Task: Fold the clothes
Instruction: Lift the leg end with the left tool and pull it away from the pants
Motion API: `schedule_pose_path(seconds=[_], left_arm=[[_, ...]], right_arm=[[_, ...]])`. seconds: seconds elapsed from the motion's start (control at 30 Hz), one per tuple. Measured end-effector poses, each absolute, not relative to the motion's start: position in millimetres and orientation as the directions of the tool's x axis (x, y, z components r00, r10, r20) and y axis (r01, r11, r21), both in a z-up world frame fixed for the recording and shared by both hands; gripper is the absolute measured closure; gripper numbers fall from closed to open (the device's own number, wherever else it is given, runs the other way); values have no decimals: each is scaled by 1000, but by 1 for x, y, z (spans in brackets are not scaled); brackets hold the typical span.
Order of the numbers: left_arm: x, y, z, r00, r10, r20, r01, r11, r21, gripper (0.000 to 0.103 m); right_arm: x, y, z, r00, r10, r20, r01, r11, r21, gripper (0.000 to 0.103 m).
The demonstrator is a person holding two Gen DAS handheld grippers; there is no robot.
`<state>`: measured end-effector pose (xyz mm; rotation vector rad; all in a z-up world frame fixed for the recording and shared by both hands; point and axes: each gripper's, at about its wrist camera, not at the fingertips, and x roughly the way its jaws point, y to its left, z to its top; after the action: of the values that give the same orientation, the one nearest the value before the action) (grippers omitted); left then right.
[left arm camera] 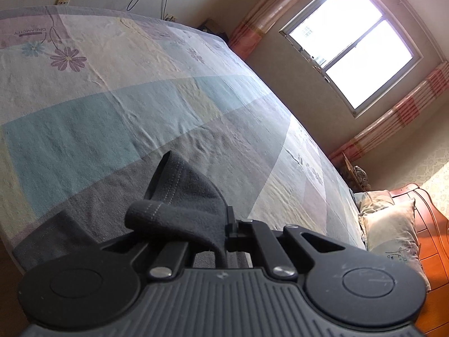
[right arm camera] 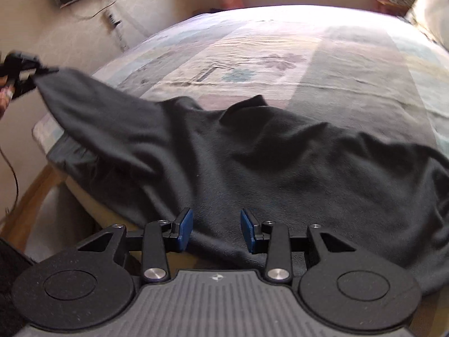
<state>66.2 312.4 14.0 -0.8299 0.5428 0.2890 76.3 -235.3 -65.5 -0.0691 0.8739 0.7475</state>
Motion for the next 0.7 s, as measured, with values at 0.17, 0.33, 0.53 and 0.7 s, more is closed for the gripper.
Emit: schedule_pose_path(seconds=[0.17, 0.33, 0.53, 0.7], left_arm=[[57, 316, 13, 808, 55, -586, -482, 633, -605, 101], [48, 320, 4, 790, 68, -609, -518, 605, -605, 101], [39, 324, -1, 784, 68, -617, -531, 588, -610, 101], [35, 327, -5, 783, 68, -618, -538, 572, -619, 101]], right_arm=[[54, -210, -67, 400, 565, -721, -808, 588, 13, 61], [38, -183, -74, 384, 557, -737, -897, 413, -156, 78], [28, -168, -84, 397, 527, -751, -916, 281, -287, 85], [20, -167, -86, 410, 525, -746, -911, 195, -363, 101]])
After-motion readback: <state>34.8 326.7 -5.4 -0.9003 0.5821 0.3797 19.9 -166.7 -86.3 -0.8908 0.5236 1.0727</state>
